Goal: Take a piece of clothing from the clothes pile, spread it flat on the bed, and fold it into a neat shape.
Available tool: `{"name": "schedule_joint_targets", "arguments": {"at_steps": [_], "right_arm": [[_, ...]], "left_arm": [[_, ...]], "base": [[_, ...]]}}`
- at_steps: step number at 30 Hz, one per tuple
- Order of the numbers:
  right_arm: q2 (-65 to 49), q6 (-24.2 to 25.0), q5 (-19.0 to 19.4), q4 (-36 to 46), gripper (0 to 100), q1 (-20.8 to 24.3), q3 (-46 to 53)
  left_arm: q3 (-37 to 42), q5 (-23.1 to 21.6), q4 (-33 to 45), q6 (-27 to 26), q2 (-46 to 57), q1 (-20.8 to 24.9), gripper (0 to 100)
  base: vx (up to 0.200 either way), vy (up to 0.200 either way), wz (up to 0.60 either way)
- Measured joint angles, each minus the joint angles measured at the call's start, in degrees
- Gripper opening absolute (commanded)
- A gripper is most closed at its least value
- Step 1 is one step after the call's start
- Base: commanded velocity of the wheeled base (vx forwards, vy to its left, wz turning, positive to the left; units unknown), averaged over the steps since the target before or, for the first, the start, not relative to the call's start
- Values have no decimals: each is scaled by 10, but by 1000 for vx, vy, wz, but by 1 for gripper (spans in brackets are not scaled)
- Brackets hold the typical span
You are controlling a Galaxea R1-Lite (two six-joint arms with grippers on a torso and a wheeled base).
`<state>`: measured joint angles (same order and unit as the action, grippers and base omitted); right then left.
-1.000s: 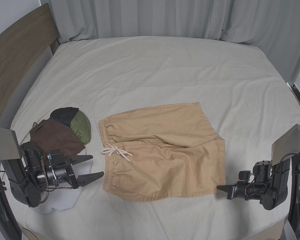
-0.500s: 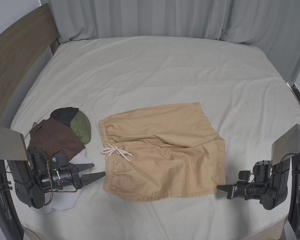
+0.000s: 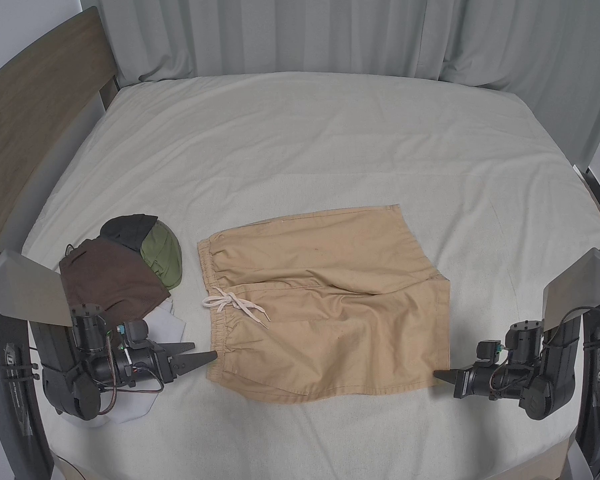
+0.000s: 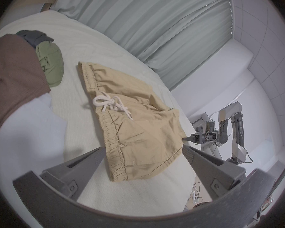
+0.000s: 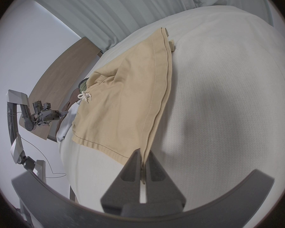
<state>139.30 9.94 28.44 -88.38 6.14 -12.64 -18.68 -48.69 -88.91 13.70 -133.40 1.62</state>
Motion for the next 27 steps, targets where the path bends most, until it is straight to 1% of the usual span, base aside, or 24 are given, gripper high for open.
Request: {"name": "schedule_joint_targets", "arguments": {"at_steps": [13, 27], "right_arm": [[1, 1, 0, 0, 0, -1, -2], [2, 1, 0, 0, 0, 0, -3]], "left_arm": [[-10, 11, 0, -10, -54, 5, 100], [-35, 54, -1, -5, -106, 29, 100]], "base": [[0, 0, 0], [0, 0, 0]]}}
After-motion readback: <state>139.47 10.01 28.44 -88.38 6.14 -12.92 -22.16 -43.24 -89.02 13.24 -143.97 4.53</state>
